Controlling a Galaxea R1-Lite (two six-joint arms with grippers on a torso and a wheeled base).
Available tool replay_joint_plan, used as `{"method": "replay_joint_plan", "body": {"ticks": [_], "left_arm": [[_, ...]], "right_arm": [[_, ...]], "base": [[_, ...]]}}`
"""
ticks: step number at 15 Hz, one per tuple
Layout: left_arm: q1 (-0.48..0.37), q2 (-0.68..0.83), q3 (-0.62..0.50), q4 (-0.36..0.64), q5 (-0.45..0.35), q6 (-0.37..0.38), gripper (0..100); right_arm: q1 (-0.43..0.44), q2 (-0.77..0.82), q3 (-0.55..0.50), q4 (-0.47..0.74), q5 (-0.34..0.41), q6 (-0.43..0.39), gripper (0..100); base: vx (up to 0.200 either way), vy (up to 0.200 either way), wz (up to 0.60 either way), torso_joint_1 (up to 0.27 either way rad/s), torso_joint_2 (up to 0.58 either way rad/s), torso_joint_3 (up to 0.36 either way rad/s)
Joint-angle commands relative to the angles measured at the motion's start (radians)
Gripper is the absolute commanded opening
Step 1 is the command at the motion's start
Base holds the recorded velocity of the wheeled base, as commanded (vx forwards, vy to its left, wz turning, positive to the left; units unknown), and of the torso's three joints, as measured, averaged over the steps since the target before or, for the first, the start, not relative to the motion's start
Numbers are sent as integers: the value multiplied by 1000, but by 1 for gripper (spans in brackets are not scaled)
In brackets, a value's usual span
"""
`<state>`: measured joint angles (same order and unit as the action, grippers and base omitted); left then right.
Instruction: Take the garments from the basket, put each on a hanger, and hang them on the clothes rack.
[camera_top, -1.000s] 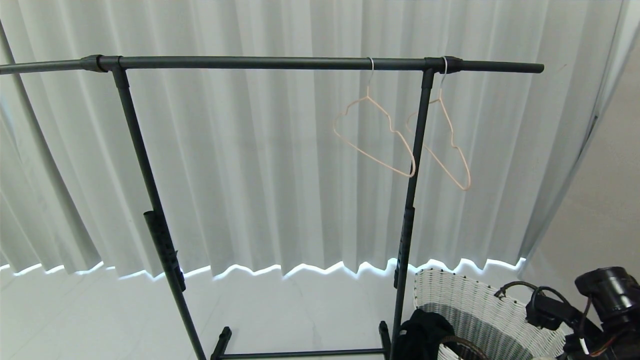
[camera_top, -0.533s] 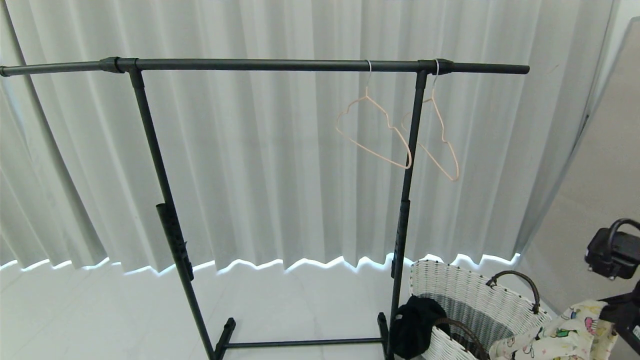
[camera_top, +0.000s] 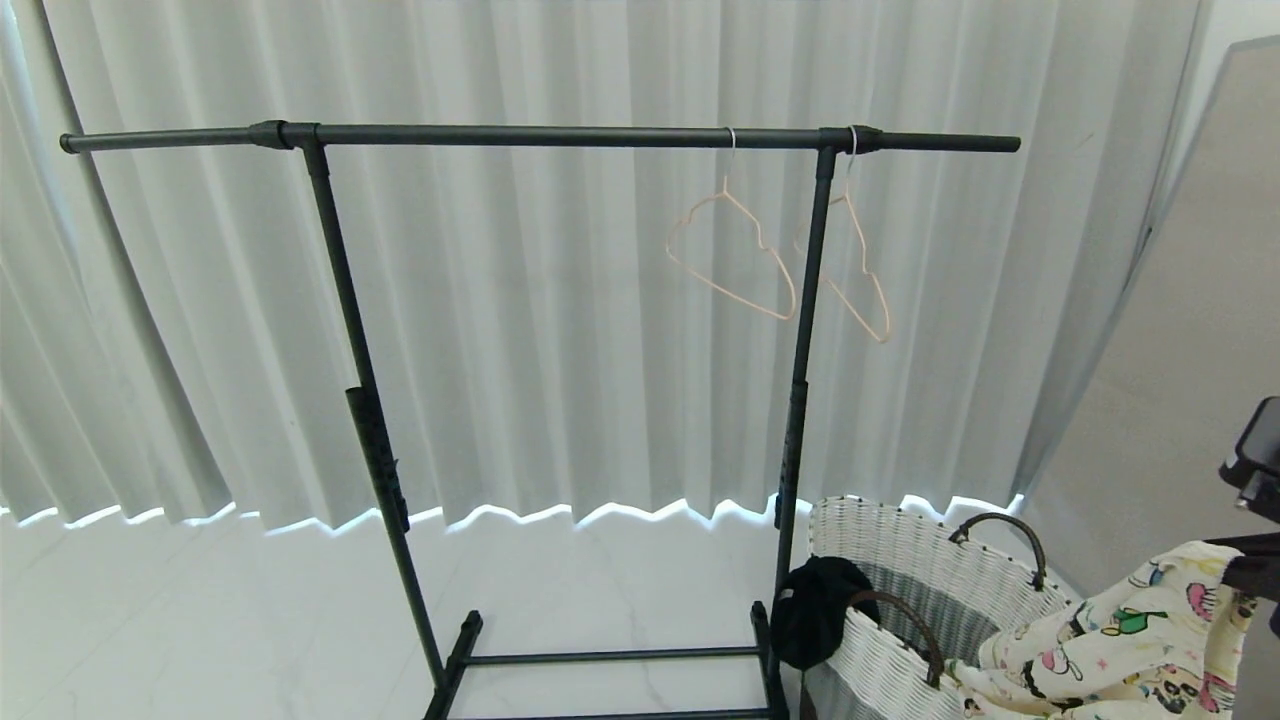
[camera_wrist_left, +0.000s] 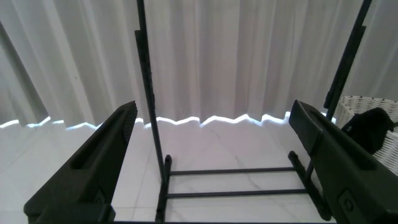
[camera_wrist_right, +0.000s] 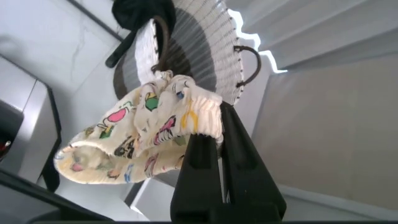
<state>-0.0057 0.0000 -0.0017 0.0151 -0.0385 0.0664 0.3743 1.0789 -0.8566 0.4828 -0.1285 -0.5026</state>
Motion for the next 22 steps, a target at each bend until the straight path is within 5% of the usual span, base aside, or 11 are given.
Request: {"method": "replay_joint_plan", "body": {"ticks": [1,6,11,15,18,22], "left_arm": [[0,0,0,0,0,-2,100],[0,0,0,0,0,-3,100],[0,0,0,0,2,-13,100],[0,0,0,0,6,-33,100],[0,0,-11,-6,-1,-33,100],[-25,284,-331,-7,-179,-45,100]], "right_arm": [[9,7,-7,-1,0,-1,0],[22,56,-73,-1,0,-1,0],[158,151,-134,-1,4,27,0],[362,317,-257,-3,7,263,0],[414,412,-323,-9,10,318,0],[417,470,-358,-58,24,346,0]], "base": [[0,200,0,2,12,2],[0,200,0,1,3,0],[0,0,0,0,0,0],[0,0,0,0,0,0],[0,0,0,0,0,0],[0,0,0,0,0,0]]}}
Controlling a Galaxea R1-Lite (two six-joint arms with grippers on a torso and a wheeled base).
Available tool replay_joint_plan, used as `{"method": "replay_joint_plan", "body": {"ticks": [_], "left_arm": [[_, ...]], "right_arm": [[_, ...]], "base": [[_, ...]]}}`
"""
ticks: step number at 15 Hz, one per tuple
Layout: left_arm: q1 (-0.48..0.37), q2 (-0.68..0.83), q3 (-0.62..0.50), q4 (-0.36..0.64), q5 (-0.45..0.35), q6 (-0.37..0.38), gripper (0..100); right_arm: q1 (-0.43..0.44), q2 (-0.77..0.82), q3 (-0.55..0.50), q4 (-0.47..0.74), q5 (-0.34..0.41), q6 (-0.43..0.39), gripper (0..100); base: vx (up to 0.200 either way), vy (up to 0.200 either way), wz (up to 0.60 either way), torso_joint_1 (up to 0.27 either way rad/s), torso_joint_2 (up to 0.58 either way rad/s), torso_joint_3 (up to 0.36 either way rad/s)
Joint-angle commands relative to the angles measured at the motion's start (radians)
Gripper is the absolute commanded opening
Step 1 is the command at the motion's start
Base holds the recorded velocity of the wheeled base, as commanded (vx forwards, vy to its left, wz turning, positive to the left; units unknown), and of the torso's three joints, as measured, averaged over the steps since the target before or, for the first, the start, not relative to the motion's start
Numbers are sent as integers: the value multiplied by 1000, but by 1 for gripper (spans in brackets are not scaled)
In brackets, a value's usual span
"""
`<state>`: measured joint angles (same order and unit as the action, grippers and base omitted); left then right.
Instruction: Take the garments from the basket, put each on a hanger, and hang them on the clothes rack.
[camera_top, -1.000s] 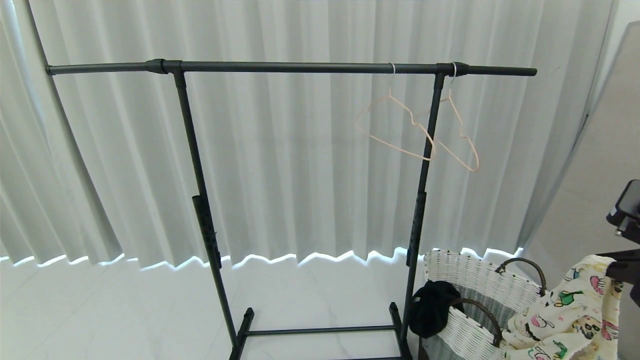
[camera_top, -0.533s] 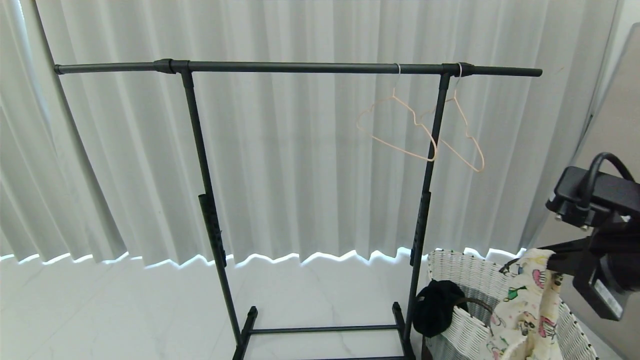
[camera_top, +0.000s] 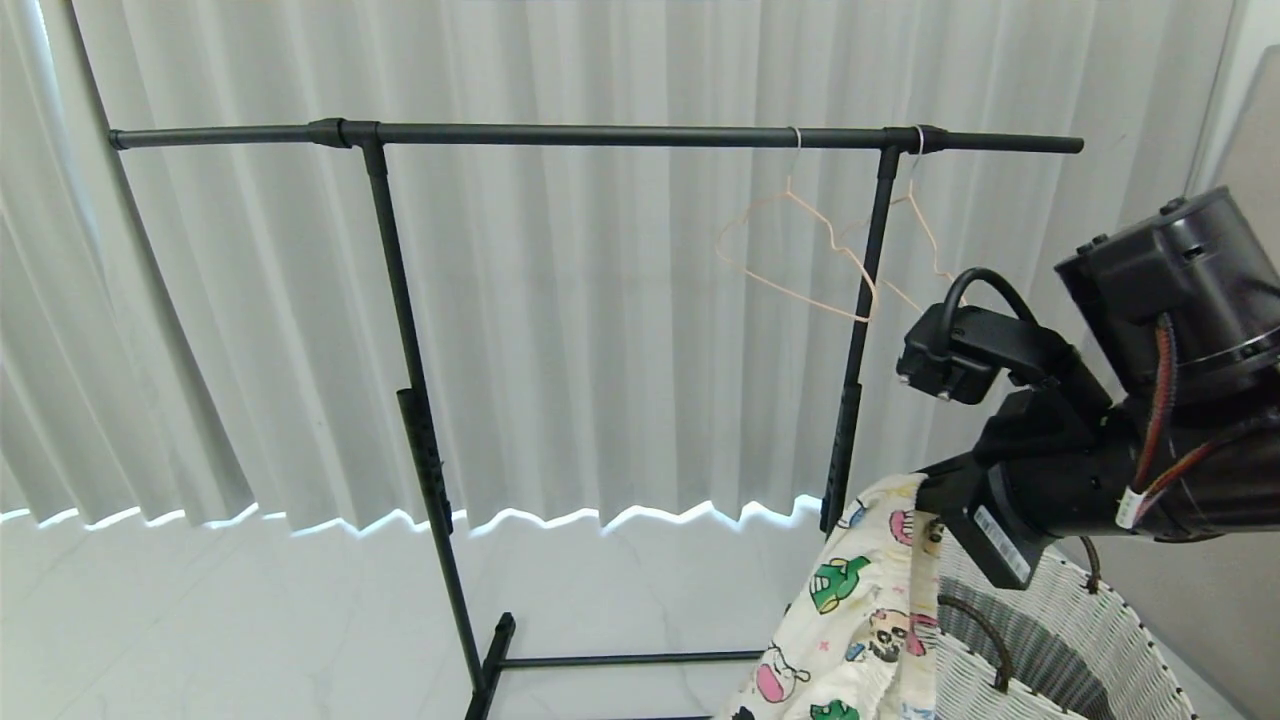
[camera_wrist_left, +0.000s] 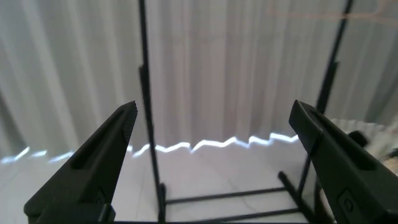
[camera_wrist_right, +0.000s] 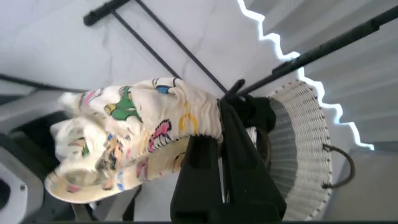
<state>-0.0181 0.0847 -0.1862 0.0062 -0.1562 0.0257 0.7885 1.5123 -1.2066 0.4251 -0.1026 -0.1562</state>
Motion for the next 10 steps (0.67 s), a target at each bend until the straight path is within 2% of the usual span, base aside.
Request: {"method": "replay_joint_plan", "body": {"ticks": [1,3,4,6,7,10], "left_arm": [[-13,305,-208,1,-117,-4,100],[-14,518,-319,0,-197,-1,100],[-37,633,-384,0,-212,-1,100],[-145,837,-501,-2,-200,-12,100],[-210,917,-547,-2,-157,-20,100],[-465,1104,-564,-2,139,-36,100]], "right_arm": [[6,42,-8,-16,0,6,0],[6,46,-8,-39,4,7,0],[6,45,-8,-43,4,12,0],[23,45,-11,-49,6,32,0],[35,46,-16,-71,4,44,0],[44,62,-31,-83,4,49,0]], "base": [[0,0,0,0,0,0],[0,0,0,0,0,0],[0,0,0,0,0,0],[0,0,0,0,0,0],[0,0,0,0,0,0],[0,0,0,0,0,0]]}}
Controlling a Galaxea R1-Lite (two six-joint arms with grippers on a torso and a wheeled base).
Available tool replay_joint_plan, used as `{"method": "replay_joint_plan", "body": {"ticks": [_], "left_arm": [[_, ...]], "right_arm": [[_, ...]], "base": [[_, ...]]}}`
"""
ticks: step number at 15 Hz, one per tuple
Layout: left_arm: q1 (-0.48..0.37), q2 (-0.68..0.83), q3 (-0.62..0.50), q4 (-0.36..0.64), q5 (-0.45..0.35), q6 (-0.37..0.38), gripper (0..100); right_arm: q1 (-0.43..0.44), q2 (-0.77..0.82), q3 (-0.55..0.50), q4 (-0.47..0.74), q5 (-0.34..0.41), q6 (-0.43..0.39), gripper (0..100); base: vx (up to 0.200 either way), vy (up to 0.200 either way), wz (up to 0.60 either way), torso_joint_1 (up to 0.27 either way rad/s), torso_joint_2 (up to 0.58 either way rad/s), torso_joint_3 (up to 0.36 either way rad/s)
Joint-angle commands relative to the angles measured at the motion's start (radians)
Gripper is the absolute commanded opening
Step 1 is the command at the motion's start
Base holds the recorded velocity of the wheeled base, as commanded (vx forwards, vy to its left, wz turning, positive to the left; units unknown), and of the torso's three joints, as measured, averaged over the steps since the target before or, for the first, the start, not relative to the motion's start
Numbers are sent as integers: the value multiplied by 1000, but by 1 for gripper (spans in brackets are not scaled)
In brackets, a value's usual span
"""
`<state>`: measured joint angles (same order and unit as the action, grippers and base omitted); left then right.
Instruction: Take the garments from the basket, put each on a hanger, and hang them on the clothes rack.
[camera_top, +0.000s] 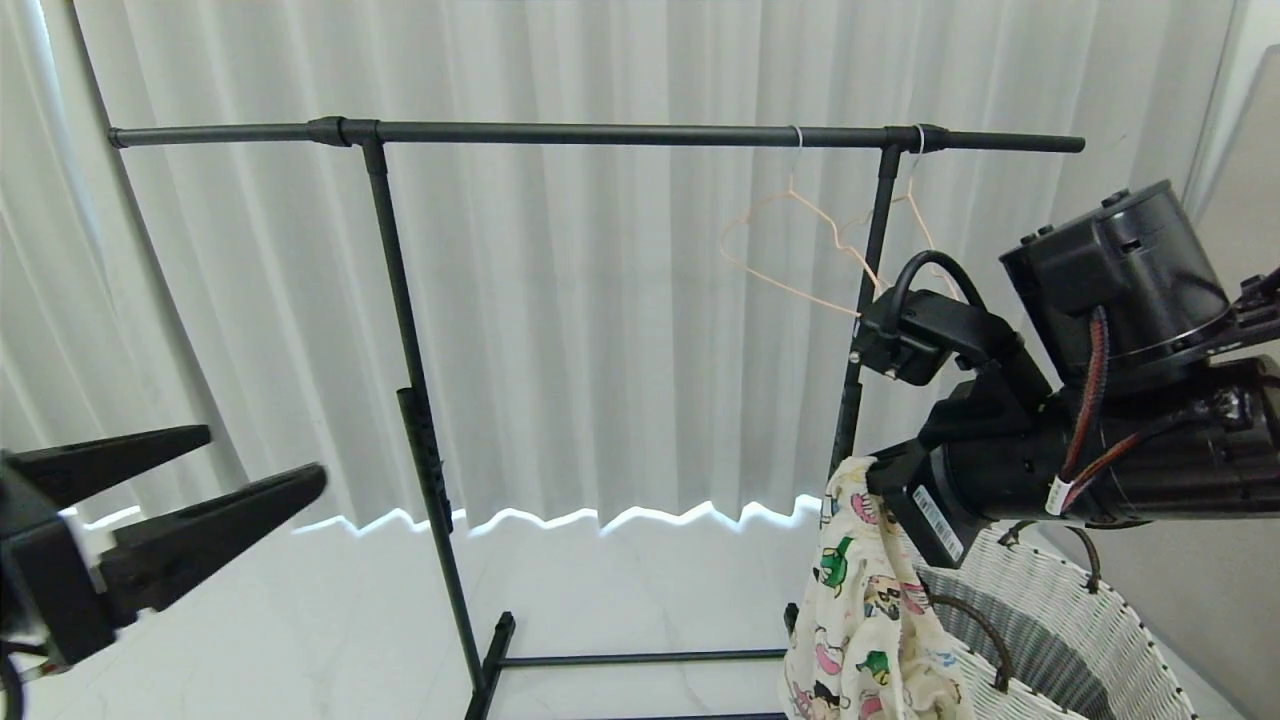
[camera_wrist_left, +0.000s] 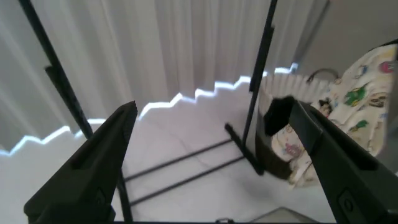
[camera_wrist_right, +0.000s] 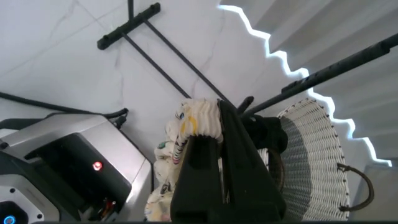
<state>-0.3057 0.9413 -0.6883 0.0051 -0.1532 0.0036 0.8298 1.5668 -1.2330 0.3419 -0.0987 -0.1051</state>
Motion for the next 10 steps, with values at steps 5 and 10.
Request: {"method": "replay_joint_plan", "body": {"ticks": [5,10], "left_arm": [[-458,387,-62,-20,216,-231,100],[-644,493,-66,-31,228,-376,100]], "right_arm": [[5,71,-48,-18,-6,-1,0],[69,141,-129,-75,-6,48,0]], "base": [[0,0,0,0,0,0],[0,0,0,0,0,0]]}}
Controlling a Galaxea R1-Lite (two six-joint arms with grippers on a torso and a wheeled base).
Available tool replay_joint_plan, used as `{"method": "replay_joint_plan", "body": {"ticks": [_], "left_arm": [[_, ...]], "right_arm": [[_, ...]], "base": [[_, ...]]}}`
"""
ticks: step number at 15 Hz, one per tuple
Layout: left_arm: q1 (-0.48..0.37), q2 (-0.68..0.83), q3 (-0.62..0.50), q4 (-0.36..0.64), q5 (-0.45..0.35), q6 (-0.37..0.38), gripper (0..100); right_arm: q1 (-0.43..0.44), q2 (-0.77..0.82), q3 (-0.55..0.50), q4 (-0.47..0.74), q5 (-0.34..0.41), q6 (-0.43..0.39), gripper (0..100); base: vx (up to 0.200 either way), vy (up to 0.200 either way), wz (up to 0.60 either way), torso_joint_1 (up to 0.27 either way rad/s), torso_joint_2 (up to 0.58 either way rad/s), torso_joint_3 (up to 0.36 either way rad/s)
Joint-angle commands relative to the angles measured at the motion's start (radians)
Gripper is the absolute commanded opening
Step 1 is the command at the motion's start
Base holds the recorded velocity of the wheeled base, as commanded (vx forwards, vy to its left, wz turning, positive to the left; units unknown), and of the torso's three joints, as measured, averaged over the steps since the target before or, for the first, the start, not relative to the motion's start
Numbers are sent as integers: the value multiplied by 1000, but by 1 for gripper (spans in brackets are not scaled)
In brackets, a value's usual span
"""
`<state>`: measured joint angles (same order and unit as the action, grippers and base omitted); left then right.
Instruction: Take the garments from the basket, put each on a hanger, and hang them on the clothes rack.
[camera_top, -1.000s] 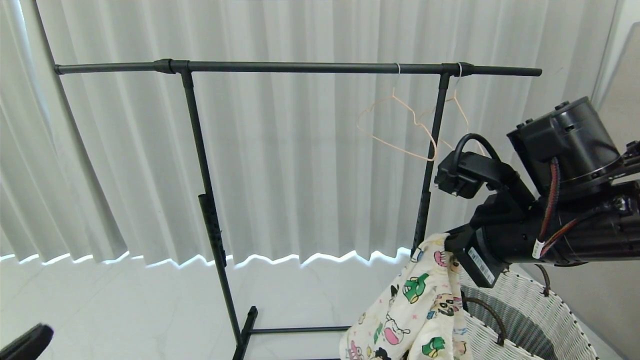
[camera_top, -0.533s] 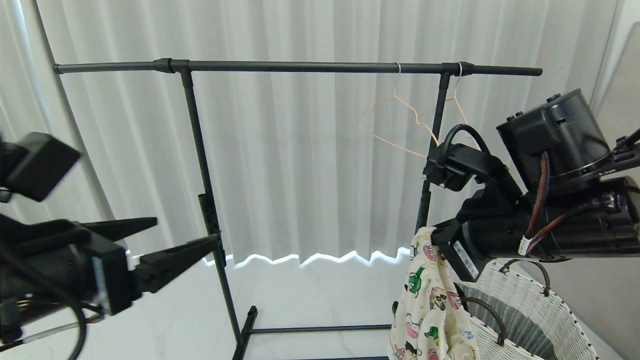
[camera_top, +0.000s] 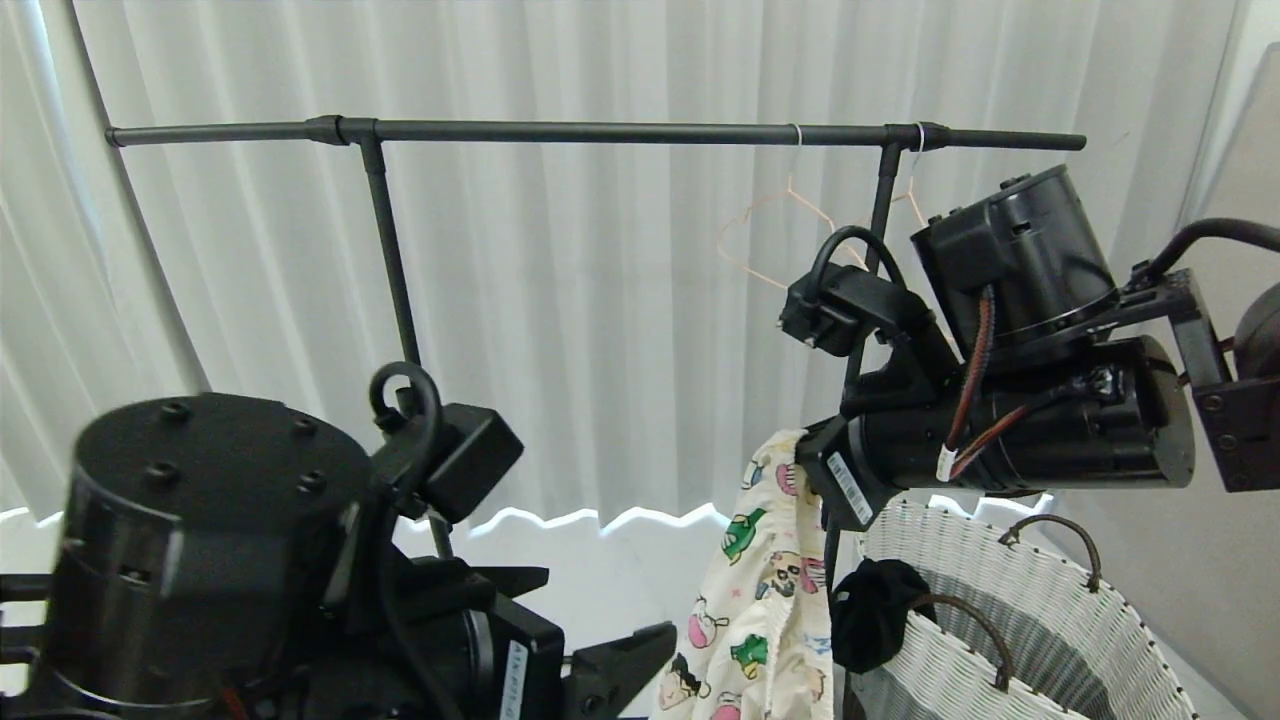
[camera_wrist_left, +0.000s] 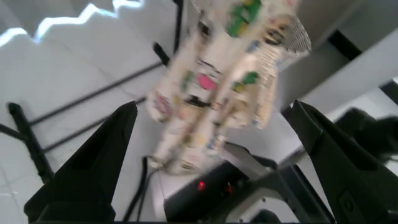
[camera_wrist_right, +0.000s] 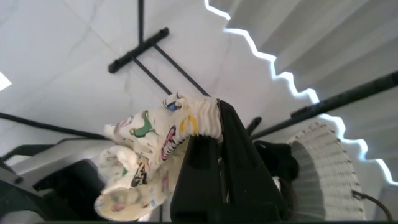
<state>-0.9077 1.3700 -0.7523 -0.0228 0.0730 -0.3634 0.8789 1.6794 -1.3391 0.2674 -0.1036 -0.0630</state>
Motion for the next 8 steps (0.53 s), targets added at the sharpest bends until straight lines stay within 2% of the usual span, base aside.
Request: {"method": "replay_joint_plan", "body": {"ticks": [1,5,8], "left_arm": [[-60,86,-1,-20,2,-9,100],[-79,208,-1,-74,21,-14,100],[-77,285,-22,-77,42,-72,100]], "right_arm": [[32,36,-38,-1,-1,17,0],[64,43,-75,4,-2,18,0],[72,43,-80,7,-2,18,0]], "base": [[0,0,0,0,0,0],[0,0,0,0,0,0],[0,0,0,0,0,0]]}}
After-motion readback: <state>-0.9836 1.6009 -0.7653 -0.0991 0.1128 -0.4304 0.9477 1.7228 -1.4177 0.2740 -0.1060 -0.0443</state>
